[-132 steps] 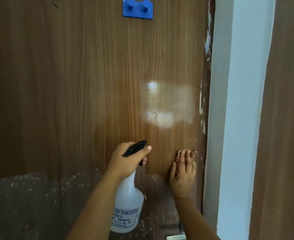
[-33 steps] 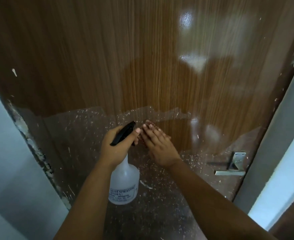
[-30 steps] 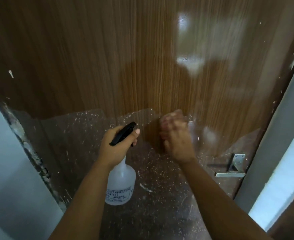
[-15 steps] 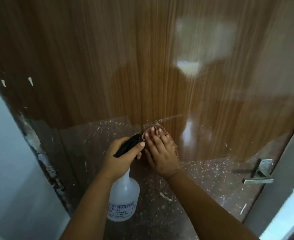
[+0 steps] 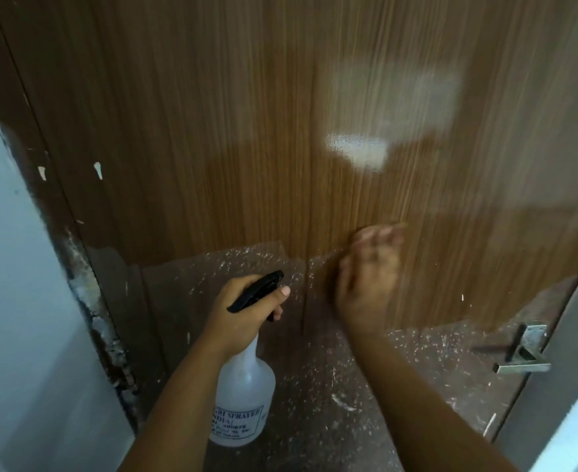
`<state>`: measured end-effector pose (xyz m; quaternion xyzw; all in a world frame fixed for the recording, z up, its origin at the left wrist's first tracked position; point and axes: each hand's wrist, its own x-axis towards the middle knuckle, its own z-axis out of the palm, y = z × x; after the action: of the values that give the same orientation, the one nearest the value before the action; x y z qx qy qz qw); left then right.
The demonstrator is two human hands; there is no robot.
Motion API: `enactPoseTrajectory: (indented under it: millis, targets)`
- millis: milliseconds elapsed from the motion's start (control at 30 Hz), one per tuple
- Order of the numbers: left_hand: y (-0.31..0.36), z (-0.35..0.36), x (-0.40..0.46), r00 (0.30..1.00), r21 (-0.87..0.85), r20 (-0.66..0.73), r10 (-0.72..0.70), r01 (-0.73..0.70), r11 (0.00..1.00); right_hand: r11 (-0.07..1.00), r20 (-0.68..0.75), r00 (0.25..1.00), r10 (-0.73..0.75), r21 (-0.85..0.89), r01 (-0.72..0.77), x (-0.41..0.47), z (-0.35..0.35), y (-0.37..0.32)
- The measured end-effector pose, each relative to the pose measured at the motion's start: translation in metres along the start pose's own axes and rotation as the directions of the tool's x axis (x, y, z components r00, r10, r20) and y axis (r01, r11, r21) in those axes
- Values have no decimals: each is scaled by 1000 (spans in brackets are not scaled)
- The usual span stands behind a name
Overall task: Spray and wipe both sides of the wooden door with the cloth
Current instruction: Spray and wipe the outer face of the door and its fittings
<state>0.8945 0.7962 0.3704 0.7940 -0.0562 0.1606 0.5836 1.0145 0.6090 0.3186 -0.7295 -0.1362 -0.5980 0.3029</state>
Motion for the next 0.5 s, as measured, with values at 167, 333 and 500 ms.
enactPoseTrajectory:
  millis: [167,333,500]
  targets:
    - [-1,-17,-5,999,-4,-17,31,-31,1000,711,394,633,-667,81,698,-42,2,1]
    - [-2,-40,-9,998,-65,-58,18,-22,998,967,101,962,-253,-2,254,57,-20,14]
    - [-9,-44,-19,998,-43,-60,1,-3,999,927,-245,894,376,102,-362,70,1,-26]
